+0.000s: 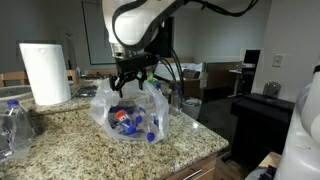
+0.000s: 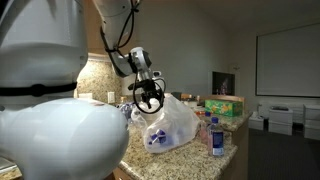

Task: Put the bottles in the plastic bag

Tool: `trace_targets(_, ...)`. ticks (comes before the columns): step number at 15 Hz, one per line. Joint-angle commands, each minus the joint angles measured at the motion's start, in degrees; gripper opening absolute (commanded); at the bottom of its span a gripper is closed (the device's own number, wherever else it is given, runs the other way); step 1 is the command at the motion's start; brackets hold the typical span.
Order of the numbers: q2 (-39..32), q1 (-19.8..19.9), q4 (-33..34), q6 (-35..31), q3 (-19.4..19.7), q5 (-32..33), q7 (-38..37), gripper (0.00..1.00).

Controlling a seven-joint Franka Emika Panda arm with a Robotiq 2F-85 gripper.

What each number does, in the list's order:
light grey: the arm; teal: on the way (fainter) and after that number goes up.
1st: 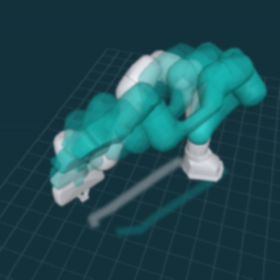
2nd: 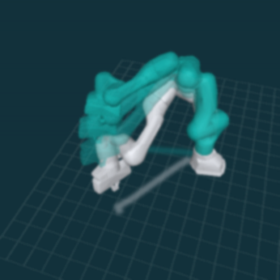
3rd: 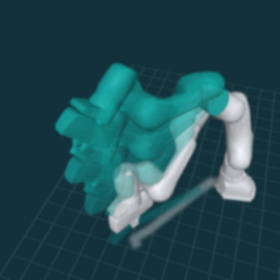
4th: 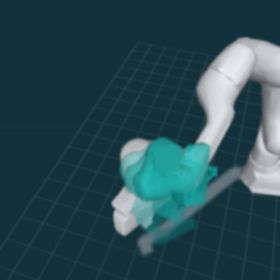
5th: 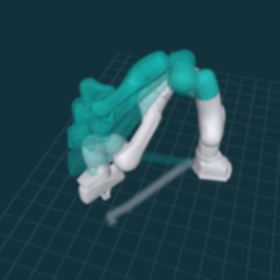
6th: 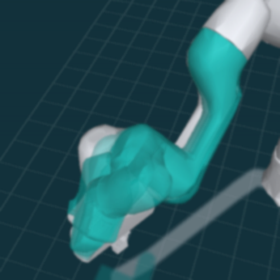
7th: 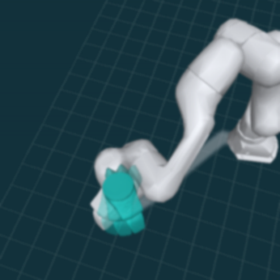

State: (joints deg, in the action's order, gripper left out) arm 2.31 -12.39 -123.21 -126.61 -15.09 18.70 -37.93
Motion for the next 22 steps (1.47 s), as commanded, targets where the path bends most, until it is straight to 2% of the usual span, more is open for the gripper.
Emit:
trace_targets(1,3.54,0.78,2.17,9.67,2.35,-13.96,13.63,1.00)
trace_targets(3,5.55,1.51,3.70,17.07,3.90,-18.94,17.28,1.00)
trace_targets(5,8.42,2.54,4.40,23.60,5.57,-20.98,18.80,1.00)
trace_targets(9,12.50,5.91,7.52,35.26,8.69,-18.61,19.71,1.00)
trace_targets(12,12.94,8.58,10.81,38.68,10.70,-16.51,21.83,1.00)
trace_targets(14,11.77,10.39,11.83,36.84,11.58,-13.82,22.01,1.00)
trace_targets(18,8.93,13.69,10.99,24.09,13.00,-3.55,20.70,1.00)
trace_targets(21,2.85,15.34,12.58,16.69,15.59,-2.28,23.33,1.00)
trace_targets(22,0.15,15.66,13.91,16.55,16.58,-3.94,24.84,1.00)
